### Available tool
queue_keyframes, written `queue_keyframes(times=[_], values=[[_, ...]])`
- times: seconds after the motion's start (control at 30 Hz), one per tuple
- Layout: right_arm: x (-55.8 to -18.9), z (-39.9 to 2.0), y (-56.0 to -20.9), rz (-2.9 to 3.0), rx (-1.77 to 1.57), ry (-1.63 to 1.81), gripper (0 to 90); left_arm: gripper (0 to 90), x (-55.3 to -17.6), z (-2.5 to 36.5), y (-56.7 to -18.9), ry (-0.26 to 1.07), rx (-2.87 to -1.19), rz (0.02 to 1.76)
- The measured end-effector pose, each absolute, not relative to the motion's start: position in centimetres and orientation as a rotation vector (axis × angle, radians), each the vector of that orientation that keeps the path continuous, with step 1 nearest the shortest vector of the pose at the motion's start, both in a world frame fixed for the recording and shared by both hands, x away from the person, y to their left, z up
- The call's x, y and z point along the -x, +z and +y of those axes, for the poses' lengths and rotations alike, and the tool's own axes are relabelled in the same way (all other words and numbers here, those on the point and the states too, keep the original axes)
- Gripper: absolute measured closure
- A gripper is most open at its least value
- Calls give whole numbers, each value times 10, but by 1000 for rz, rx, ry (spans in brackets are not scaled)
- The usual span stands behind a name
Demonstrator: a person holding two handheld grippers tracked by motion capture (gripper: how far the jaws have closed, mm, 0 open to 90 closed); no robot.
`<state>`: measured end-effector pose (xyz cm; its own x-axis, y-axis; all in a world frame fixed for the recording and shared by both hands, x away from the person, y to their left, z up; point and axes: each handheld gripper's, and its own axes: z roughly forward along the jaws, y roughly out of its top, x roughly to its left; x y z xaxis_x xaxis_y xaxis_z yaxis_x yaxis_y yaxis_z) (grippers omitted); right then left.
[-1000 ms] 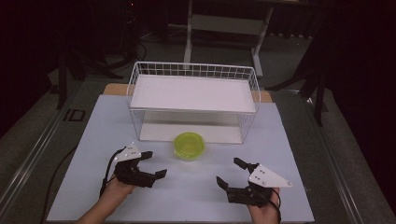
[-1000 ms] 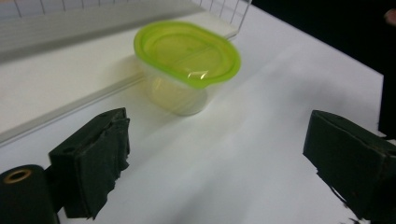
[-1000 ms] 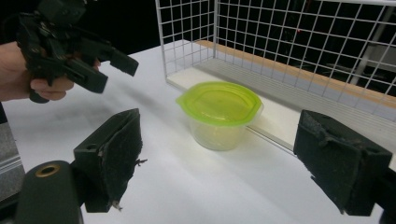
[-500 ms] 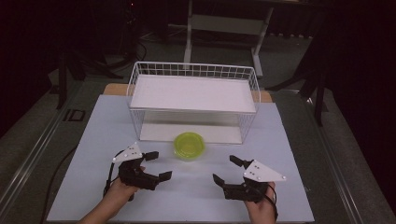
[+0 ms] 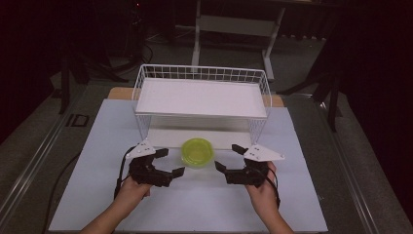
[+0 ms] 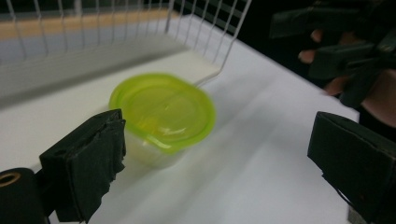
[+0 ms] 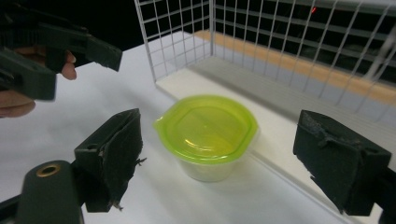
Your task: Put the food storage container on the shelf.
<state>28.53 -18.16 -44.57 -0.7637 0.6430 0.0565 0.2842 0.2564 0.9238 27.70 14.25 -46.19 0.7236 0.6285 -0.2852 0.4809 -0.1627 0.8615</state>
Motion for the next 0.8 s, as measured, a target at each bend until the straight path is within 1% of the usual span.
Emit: queue_keyframes(times=[0.13,0.27,0.3,0.37,0.4,0.43,0.47,0.5,0.63,0.67,0.7,0.8], values=[[-301,-175,-455,2234,-960,1568,155,55,-289,137,-468,137,-1814,939],[-312,-169,-460,2271,-1020,1564,152,54,-298,129,-472,192,-1847,976],[-317,-165,-464,2270,-1005,1557,136,60,-300,128,-473,199,-1850,984],[-322,-161,-467,2251,-1032,1517,138,78,-305,125,-475,209,-1843,1015],[-325,-159,-468,2260,-1037,1521,141,103,-307,124,-477,213,-1837,1031],[-327,-157,-470,2265,-1039,1514,152,133,-310,124,-478,223,-1835,1055],[-330,-156,-472,2254,-1044,1496,173,136,-312,123,-480,219,-1832,1073],[-332,-156,-473,2259,-1060,1489,223,149,-315,123,-482,214,-1832,1085],[-342,-156,-482,2254,-1123,1470,256,154,-322,122,-489,205,-1826,1142],[-344,-156,-484,2252,-1133,1461,284,164,-323,121,-491,200,-1827,1151],[-346,-156,-486,2261,-1140,1460,306,192,-323,120,-493,194,-1825,1164],[-350,-155,-490,2283,-1156,1436,393,222,-324,117,-497,169,-1840,1173]])
